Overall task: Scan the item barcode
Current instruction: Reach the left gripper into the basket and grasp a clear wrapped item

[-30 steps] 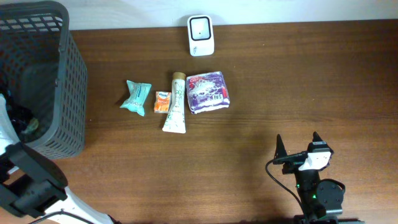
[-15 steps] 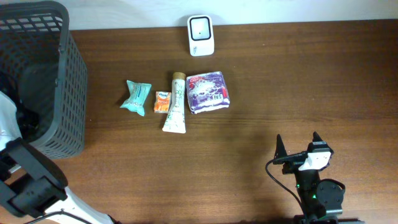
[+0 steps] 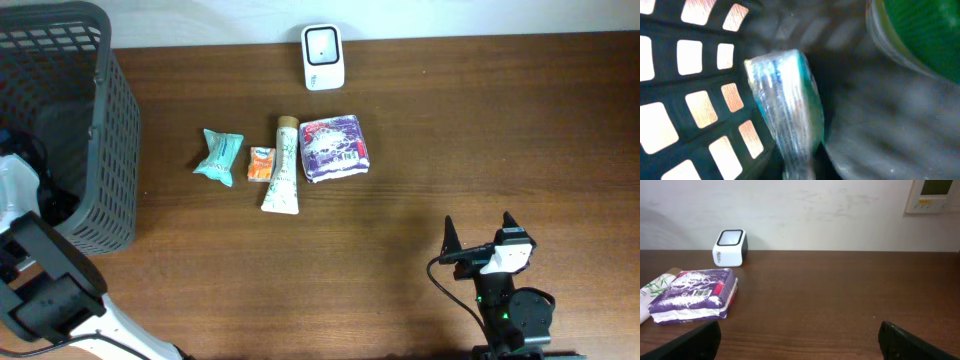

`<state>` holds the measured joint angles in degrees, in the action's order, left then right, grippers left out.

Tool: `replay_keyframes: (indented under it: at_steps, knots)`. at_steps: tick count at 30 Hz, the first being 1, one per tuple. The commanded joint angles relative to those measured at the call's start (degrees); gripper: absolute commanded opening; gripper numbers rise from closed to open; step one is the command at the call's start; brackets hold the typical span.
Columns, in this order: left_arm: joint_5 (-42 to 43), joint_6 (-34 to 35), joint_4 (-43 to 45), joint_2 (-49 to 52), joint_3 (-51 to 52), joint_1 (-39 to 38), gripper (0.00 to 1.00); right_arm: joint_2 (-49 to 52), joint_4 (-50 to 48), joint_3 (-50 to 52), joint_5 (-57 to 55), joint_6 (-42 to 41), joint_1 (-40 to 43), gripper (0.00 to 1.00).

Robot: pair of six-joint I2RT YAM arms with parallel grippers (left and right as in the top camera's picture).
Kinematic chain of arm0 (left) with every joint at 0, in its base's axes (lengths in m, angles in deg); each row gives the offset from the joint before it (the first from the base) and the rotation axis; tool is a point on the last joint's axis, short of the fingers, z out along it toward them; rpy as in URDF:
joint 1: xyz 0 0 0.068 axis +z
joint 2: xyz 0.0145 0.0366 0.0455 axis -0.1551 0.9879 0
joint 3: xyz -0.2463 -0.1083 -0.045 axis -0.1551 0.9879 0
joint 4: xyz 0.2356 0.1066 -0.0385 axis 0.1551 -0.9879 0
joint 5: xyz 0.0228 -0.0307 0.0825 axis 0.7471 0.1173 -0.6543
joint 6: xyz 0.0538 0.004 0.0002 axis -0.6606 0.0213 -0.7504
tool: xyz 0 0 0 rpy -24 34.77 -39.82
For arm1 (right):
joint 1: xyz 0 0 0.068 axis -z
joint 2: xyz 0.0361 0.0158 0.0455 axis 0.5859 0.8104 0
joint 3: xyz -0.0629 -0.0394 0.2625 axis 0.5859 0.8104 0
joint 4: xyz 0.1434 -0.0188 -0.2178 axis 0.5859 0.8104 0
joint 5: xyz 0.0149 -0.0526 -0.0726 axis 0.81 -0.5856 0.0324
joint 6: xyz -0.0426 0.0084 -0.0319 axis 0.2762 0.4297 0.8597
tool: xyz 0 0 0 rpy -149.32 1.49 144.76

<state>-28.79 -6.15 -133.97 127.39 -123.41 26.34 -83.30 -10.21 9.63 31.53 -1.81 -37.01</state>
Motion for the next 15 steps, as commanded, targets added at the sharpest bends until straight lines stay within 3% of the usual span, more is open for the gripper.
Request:
replay_keyframes:
  at_steps: [1,5,9,11,15]
  knots:
    - [2.2,-0.1,-2.3,0.8,-0.5,0.1,0.00,-0.3,0.1,0.5,-0.5,0.2,0.4,0.99]
    - [8.0,0.0,-8.0,-0.1,-8.1,0.1,0.00,-0.3,0.1,0.5,-0.5,0.2,0.4,0.99]
    - [20.0,-1.3,-14.7,-3.0,-21.7,-0.4,0.00,-0.3,0.1,0.5,-0.5,0.2,0.4,0.99]
    - [24.8,-5.2,-15.0,-4.8,-26.0,-0.7,0.00,-0.3,0.1,0.5,-0.5,0.2,0.4,0.99]
    - [34.5,-5.7,-14.8,-9.5,-30.9,-1.9,0.00,-0.3,0.1,0.5,-0.5,0.2,0.4,0.99]
